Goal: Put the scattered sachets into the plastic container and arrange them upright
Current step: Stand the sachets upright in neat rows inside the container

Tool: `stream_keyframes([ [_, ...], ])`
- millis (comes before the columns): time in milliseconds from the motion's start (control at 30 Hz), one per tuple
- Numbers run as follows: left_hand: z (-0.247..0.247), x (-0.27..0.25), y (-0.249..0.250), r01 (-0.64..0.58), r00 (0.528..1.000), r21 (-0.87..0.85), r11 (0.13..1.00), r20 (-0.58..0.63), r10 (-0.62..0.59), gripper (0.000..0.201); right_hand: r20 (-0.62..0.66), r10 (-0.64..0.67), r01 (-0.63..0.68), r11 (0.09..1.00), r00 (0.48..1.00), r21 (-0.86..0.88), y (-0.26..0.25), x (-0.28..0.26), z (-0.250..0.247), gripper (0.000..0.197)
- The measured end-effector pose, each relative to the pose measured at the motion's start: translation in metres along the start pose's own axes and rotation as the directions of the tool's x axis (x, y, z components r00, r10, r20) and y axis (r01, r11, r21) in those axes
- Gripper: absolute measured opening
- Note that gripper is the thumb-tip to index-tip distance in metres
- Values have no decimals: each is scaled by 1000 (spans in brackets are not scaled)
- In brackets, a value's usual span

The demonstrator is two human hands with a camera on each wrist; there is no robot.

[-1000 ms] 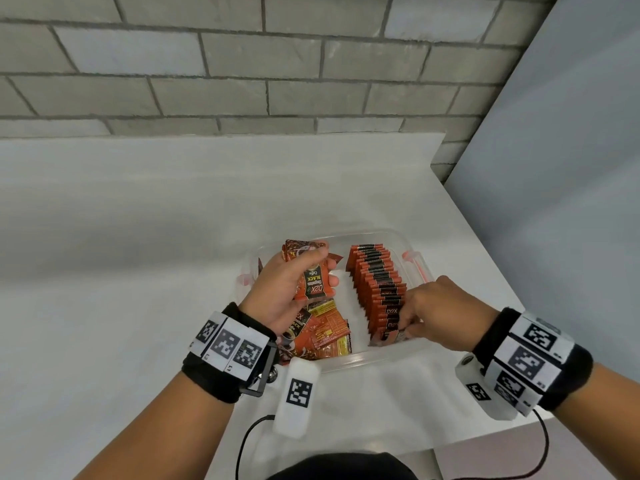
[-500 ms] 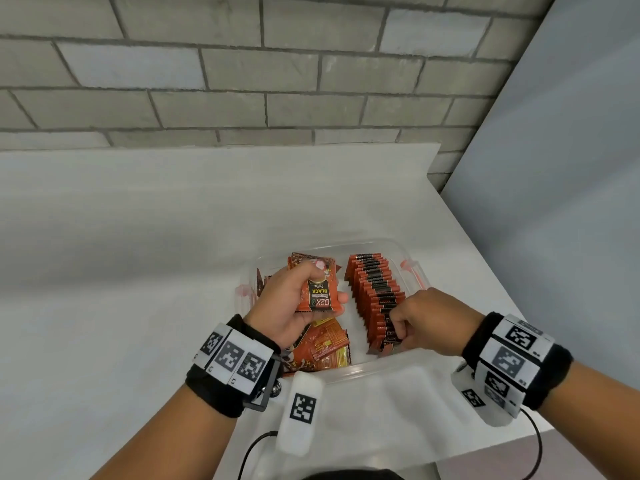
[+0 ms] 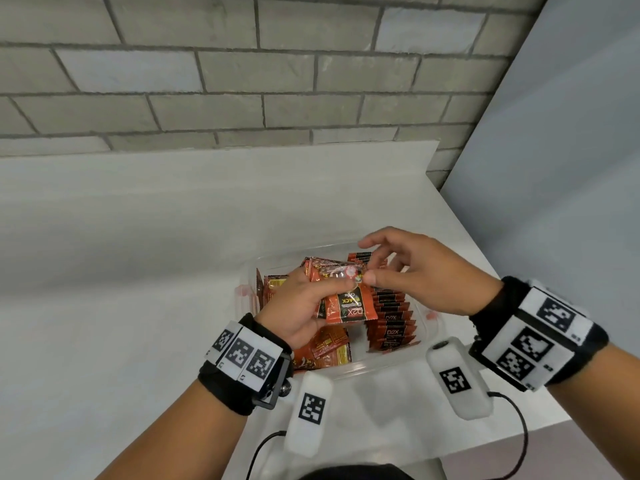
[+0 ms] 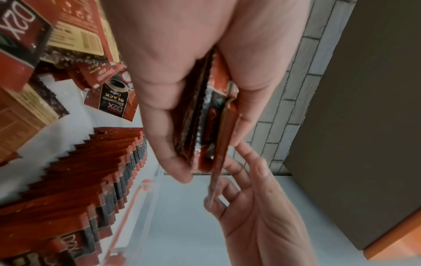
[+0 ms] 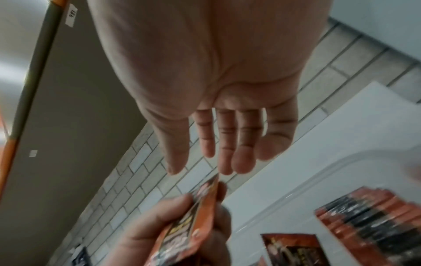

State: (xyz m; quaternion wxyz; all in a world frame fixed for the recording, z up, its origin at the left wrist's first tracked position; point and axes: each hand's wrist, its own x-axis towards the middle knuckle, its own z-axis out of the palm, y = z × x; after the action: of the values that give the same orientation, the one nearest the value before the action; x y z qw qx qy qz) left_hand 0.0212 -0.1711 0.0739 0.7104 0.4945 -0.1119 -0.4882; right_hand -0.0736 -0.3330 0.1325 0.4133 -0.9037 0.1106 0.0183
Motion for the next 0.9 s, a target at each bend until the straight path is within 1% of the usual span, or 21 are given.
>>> stream_keyframes([
  [67, 0, 0, 0, -14, 1000, -16, 1000, 11, 15, 31, 2, -1, 1, 1000, 1000, -5, -4, 3, 6, 42],
  [133, 0, -1, 1, -27, 999, -29, 999, 17, 27, 28, -44, 21, -21, 1000, 999, 7, -3, 6, 9, 44],
  [200, -1, -1, 2, -46, 999, -36, 998, -5, 46, 29, -61, 66, -62, 996, 996, 56, -1, 7, 14, 43],
  [300, -2, -1, 4, -83, 995, -61, 995, -69, 79, 38, 1, 111, -110, 983, 994, 150, -1, 4, 24, 39],
  [367, -2, -2, 5, -91, 993, -67, 994, -78, 85, 39, -15, 78, -75, 985, 997, 157, -1, 4, 26, 32],
  [433, -2, -2, 6, -84, 994, -68, 994, -79, 79, 35, -68, 10, 1, 987, 998, 160, -1, 7, 23, 23],
  [467, -3, -2, 7, -76, 995, -69, 995, -70, 71, 35, -83, -25, 38, 987, 996, 153, -1, 8, 20, 22],
  [533, -3, -2, 9, -63, 997, -57, 996, -47, 60, 34, -90, -69, 78, 992, 994, 96, -4, 10, 16, 34],
  [567, -2, -2, 9, -64, 997, -45, 997, -35, 63, 31, -90, -68, 75, 994, 994, 81, -5, 12, 16, 40],
  [600, -2, -2, 9, -73, 997, -35, 997, -21, 72, 31, -96, -45, 56, 993, 994, 108, -6, 13, 16, 43],
  [633, -2, -2, 8, -91, 996, -30, 995, -11, 91, 34, -103, -3, 21, 984, 995, 175, -7, 13, 17, 43],
  [700, 0, -2, 6, -140, 990, -30, 990, -14, 140, 42, -95, 86, -49, 938, 992, 343, -7, 11, 19, 32],
  [767, 1, -3, 5, -160, 987, -25, 987, -7, 160, 43, -92, 113, -66, 908, 989, 413, -5, 7, 17, 18],
  [833, 1, -3, 6, -155, 988, -30, 987, 2, 155, 34, -123, 98, -38, 906, 988, 421, 0, 2, 10, 13],
  [900, -2, -2, 8, -143, 989, -94, 985, -53, 139, 32, -142, 74, -20, 938, 987, 346, 8, -4, 0, 12],
])
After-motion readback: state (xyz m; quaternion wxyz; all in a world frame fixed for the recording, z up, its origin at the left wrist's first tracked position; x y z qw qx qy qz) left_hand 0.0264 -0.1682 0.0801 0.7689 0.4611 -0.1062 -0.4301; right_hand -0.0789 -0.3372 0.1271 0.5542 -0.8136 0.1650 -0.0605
